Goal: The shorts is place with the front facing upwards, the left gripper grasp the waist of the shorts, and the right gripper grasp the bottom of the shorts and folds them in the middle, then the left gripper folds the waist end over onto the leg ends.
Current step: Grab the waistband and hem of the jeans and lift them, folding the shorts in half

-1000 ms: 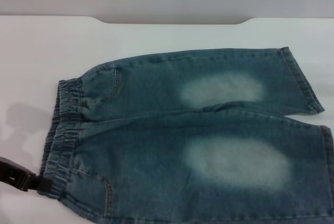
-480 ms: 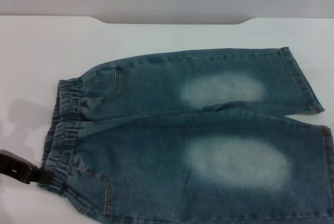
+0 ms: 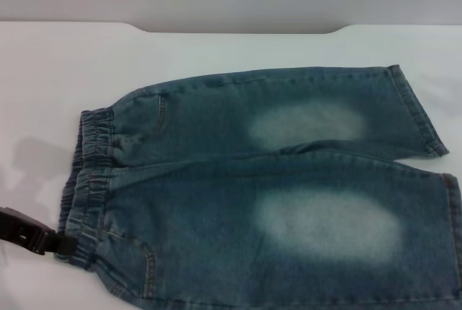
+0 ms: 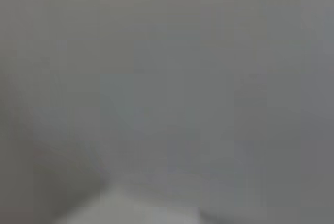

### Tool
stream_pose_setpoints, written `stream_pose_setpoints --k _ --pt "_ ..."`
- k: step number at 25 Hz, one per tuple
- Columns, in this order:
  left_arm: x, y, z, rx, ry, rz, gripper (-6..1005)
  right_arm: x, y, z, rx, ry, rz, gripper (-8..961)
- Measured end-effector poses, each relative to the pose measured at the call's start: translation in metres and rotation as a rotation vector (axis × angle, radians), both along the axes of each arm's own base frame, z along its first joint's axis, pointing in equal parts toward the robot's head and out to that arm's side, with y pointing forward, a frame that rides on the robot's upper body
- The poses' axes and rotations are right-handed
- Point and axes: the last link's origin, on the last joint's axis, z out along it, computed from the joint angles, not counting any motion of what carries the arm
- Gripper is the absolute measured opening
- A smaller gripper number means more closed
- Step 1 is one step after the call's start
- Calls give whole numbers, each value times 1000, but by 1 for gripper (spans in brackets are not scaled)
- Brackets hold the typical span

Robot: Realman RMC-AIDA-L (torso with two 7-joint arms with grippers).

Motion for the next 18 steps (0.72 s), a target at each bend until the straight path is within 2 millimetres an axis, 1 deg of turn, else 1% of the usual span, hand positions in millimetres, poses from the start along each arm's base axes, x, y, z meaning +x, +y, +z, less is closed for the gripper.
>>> stream_pose_setpoints --k 1,2,3,5,6,7,8,10,14,18 --pt "1 0 0 1 0 -1 46 -9 0 0 -67 -65 -1 319" --pt "1 1 0 1 -1 -1 46 -18 -1 -1 -175 -170 2 319" --pt "2 1 0 0 -2 -3 46 -18 -1 -1 -175 -170 2 319" --pt "4 2 -1 -2 -3 -6 46 -23 -4 -4 -287 -263 -3 319" --pt "5 3 -2 -4 -4 -8 46 -23 -4 -4 -287 -263 -3 319" --pt "5 4 -2 -4 -4 -10 46 -24 -6 -8 -344 -306 -9 319" --pt "6 4 -2 -3 -4 -12 46 -21 -11 -15 -435 -390 -24 319" --pt "7 5 -3 -2 -5 -16 46 -18 -14 -21 -489 -451 -37 319" --pt "10 9 -3 -2 -6 -27 46 -3 -23 -29 -562 -546 -74 318" --pt "14 12 -3 -3 -8 -39 44 9 -32 -38 -625 -603 -89 318"
